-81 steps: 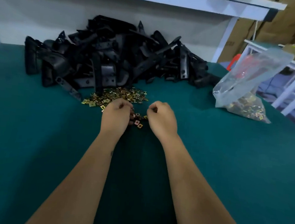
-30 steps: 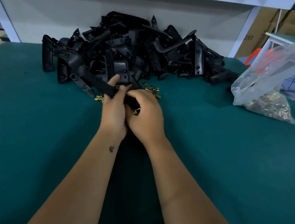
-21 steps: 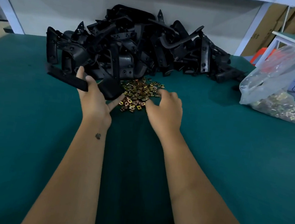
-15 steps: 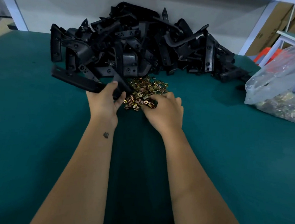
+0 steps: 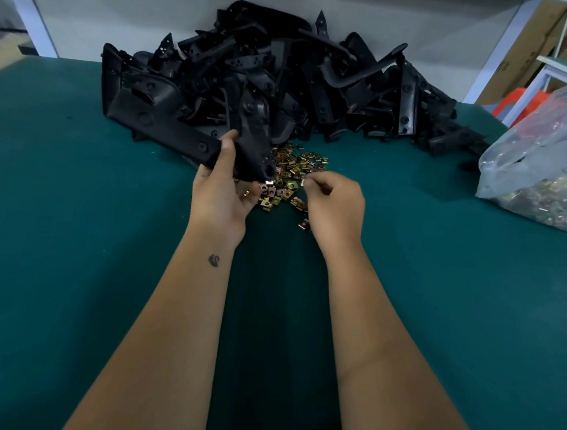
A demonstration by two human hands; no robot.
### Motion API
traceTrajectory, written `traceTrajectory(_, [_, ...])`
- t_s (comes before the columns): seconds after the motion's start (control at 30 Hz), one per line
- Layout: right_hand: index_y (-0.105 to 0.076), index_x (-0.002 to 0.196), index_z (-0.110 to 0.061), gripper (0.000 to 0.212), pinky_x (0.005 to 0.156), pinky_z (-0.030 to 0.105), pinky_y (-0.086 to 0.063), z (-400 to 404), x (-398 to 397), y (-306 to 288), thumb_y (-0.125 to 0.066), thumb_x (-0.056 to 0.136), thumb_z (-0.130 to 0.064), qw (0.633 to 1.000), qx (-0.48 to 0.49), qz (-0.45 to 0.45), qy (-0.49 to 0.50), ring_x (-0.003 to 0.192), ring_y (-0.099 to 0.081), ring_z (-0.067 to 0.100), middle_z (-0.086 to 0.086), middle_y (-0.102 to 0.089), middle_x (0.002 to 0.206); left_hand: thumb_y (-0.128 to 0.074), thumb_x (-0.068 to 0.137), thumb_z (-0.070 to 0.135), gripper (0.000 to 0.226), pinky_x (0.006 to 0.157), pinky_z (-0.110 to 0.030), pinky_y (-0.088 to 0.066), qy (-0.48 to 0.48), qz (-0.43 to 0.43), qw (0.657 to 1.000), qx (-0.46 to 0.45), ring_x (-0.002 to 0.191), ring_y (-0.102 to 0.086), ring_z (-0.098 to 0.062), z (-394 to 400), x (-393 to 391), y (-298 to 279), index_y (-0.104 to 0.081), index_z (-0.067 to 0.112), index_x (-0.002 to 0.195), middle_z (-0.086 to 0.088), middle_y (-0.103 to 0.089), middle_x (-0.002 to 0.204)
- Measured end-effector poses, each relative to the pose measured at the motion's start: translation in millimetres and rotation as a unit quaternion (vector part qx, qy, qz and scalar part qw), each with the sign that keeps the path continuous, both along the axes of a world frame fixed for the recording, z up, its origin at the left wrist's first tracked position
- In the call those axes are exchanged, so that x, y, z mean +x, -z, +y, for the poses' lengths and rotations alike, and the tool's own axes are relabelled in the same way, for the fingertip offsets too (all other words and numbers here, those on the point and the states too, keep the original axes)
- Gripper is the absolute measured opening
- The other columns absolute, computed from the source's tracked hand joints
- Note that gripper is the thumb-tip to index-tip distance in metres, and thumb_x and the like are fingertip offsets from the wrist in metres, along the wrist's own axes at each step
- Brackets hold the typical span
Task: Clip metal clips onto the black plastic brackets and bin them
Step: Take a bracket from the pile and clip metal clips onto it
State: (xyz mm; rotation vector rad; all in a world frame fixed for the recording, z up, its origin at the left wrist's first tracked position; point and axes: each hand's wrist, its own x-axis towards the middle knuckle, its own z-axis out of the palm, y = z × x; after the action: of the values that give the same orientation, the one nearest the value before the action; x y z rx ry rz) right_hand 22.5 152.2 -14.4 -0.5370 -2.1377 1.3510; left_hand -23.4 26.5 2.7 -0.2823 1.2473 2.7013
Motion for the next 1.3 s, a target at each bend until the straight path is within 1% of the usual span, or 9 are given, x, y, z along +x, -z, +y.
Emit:
traceTrajectory(0.07, [-0.073, 0.093, -0.020, 0.017, 0.047, 0.001, -0.039, -1, 1, -3, -0.059, 0.095, -0.010, 0.996, -0.083, 0.045, 0.000, 0.064, -0.057, -0.017, -0.015, -0.065, 0.082, -0.056, 0.100, 0.039, 0.016, 0.053, -0.021, -0.050, 0.024, -0.002, 1.000, -0.013, 0.066, -0.061, -0.013, 1, -1, 1, -0.070, 0.032, 0.096, -0.003, -0.069, 0.102])
traceTrajectory(0.2, [-0.072, 0.093, -0.024, 0.014, 0.069, 0.012, -0.051, -4, 0, -7, -0.065, 0.092, -0.012, 0.981, -0.182, 0.070, -0.009, 0.076, -0.066, -0.003, -0.009, -0.072, 0.087, -0.060, 0.099, 0.021, 0.008, 0.049, -0.018, -0.047, 0.057, 0.000, 0.998, -0.028, 0.063, -0.066, -0.009, 1, 1, 2, -0.066, 0.024, 0.103, -0.002, -0.071, 0.099])
traceTrajectory(0.33, [-0.072, 0.089, -0.017, 0.011, 0.064, 0.016, -0.051, -5, 1, -10, -0.069, 0.089, -0.007, 0.955, -0.274, 0.111, -0.032, 0.069, -0.065, 0.003, -0.008, -0.071, 0.075, -0.063, 0.095, 0.013, 0.011, 0.046, -0.016, -0.042, 0.100, 0.013, 0.995, -0.018, 0.060, -0.064, -0.006, 2, 1, 2, -0.067, 0.022, 0.101, 0.002, -0.071, 0.090])
traceTrajectory(0.47, [-0.072, 0.095, -0.013, 0.012, 0.072, 0.021, -0.052, -5, 3, -12, -0.067, 0.090, -0.004, 0.933, -0.326, 0.137, -0.066, 0.074, -0.064, 0.008, -0.002, -0.073, 0.081, -0.069, 0.089, 0.013, 0.018, 0.046, -0.017, -0.038, 0.129, 0.017, 0.992, -0.003, 0.060, -0.062, -0.005, 3, 5, 2, -0.064, 0.023, 0.103, 0.005, -0.071, 0.089])
traceTrajectory(0.67, [-0.073, 0.095, -0.014, 0.019, 0.074, 0.025, -0.052, -7, 5, -16, -0.061, 0.092, 0.001, 0.919, -0.355, 0.154, -0.082, 0.082, -0.063, 0.019, 0.007, -0.071, 0.088, -0.071, 0.085, 0.005, 0.033, 0.045, -0.017, -0.034, 0.160, 0.050, 0.986, -0.010, 0.066, -0.063, -0.003, 7, 11, 0, -0.058, 0.026, 0.108, 0.006, -0.072, 0.092])
traceTrajectory(0.87, [-0.066, 0.095, -0.018, 0.017, 0.076, 0.032, -0.054, -5, 8, -17, -0.058, 0.095, -0.002, 0.901, -0.392, 0.155, -0.102, 0.077, -0.066, 0.017, 0.005, -0.073, 0.085, -0.070, 0.084, 0.001, 0.038, 0.045, -0.017, -0.033, 0.161, 0.055, 0.985, -0.014, 0.067, -0.063, -0.004, 7, 11, 0, -0.058, 0.024, 0.111, 0.006, -0.072, 0.089])
traceTrajectory(1.0, [-0.068, 0.092, -0.013, 0.020, 0.073, 0.027, -0.054, -4, 6, -17, -0.056, 0.094, 0.003, 0.906, -0.377, 0.167, -0.090, 0.076, -0.064, 0.016, 0.007, -0.068, 0.084, -0.070, 0.083, 0.001, 0.041, 0.044, -0.017, -0.033, 0.162, 0.050, 0.986, -0.007, 0.066, -0.063, -0.004, 6, 10, 1, -0.057, 0.025, 0.113, 0.006, -0.072, 0.087])
traceTrajectory(1.1, [-0.068, 0.087, -0.008, 0.023, 0.077, 0.029, -0.055, -4, 3, -16, -0.052, 0.094, 0.007, 0.905, -0.376, 0.180, -0.083, 0.076, -0.065, 0.017, 0.008, -0.068, 0.084, -0.069, 0.083, -0.001, 0.037, 0.043, -0.017, -0.031, 0.162, 0.047, 0.986, -0.015, 0.062, -0.061, -0.004, 5, 9, 2, -0.054, 0.026, 0.105, 0.009, -0.071, 0.080])
traceTrajectory(1.3, [-0.068, 0.085, -0.013, 0.021, 0.079, 0.028, -0.055, -4, 2, -13, -0.063, 0.088, 0.007, 0.929, -0.324, 0.172, -0.056, 0.080, -0.065, 0.014, 0.001, -0.068, 0.081, -0.068, 0.084, 0.001, 0.032, 0.042, -0.018, -0.030, 0.155, 0.059, 0.986, -0.029, 0.058, -0.060, -0.003, 7, 8, 3, -0.047, 0.025, 0.090, 0.011, -0.068, 0.075])
